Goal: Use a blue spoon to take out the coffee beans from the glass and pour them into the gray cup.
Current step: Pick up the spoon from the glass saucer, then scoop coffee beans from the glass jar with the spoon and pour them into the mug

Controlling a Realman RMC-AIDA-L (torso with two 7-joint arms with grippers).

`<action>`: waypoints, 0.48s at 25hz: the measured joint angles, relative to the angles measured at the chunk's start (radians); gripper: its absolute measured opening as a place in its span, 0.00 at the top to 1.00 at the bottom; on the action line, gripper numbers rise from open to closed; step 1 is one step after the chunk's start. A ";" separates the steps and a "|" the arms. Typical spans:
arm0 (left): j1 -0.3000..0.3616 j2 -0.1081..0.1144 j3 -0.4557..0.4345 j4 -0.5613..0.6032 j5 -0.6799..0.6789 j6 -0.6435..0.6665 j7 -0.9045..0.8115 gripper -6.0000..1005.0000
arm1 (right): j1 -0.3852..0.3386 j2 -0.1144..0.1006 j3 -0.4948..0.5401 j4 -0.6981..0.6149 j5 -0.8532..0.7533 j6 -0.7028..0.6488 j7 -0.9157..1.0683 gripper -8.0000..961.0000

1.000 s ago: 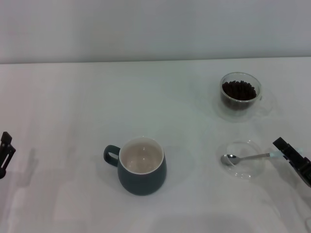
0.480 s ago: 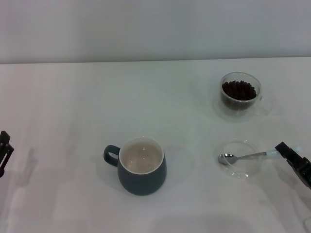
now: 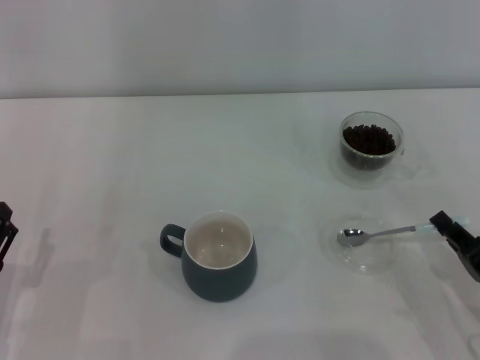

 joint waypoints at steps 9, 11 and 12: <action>-0.002 0.001 -0.001 0.000 -0.005 0.000 0.000 0.11 | 0.005 -0.004 0.002 -0.077 0.000 -0.107 0.067 0.85; -0.002 0.001 -0.001 0.000 -0.009 0.000 0.000 0.11 | 0.022 -0.004 0.003 -0.118 0.003 -0.142 0.096 0.85; -0.002 0.001 -0.001 0.000 -0.010 0.000 0.000 0.11 | 0.036 -0.004 0.004 -0.139 0.004 -0.151 0.106 0.85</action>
